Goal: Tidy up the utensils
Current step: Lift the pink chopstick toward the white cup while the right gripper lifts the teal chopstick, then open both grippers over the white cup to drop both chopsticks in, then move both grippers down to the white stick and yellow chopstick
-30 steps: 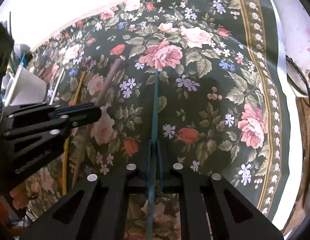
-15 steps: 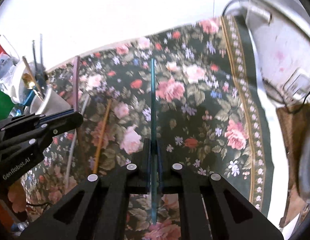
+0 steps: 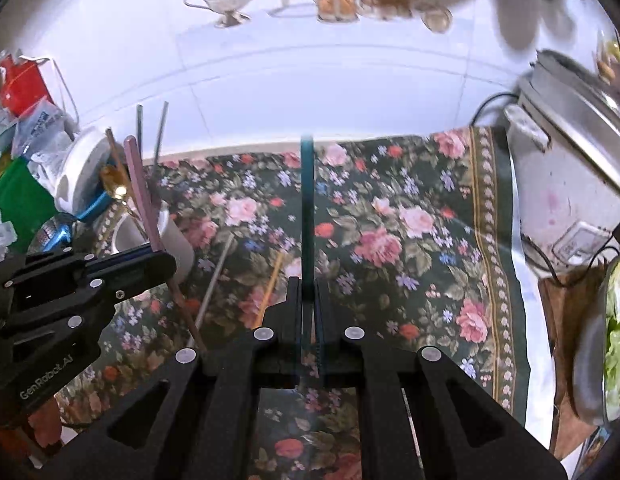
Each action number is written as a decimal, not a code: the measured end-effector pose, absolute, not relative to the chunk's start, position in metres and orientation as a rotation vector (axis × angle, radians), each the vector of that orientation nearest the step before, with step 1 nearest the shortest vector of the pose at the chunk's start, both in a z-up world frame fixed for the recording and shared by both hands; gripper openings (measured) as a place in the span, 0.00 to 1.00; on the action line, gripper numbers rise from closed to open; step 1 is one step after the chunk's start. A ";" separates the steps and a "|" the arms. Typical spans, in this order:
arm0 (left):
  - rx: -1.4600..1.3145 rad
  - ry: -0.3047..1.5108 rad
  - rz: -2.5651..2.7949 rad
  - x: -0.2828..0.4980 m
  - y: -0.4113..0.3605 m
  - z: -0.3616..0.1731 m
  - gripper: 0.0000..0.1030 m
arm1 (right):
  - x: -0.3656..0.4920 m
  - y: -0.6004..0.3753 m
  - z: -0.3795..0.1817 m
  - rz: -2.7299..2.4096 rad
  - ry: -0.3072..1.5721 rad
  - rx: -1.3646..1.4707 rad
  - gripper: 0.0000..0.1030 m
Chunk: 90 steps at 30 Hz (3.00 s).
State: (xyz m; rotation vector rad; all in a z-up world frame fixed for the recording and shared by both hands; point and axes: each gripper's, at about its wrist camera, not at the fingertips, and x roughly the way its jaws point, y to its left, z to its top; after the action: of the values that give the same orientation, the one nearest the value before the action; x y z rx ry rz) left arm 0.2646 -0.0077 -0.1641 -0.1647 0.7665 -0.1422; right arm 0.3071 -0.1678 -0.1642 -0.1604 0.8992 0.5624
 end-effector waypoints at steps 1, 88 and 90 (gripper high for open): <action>-0.165 0.755 -0.135 0.263 -0.005 -0.161 0.04 | 0.306 -0.165 -0.161 0.570 0.892 -0.158 0.05; -0.259 0.765 0.168 0.247 0.163 -0.166 0.40 | 0.328 -0.056 -0.163 0.676 0.914 -0.268 0.40; -0.259 0.782 0.169 0.244 0.161 -0.172 0.40 | 0.332 -0.066 -0.172 0.649 0.940 -0.256 0.41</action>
State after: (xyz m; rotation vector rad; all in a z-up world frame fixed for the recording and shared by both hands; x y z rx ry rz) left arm 0.2444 0.1609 -0.1722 -0.2593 0.7817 0.1687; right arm 0.3323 -0.0659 -0.1721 -0.2564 0.9397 0.6494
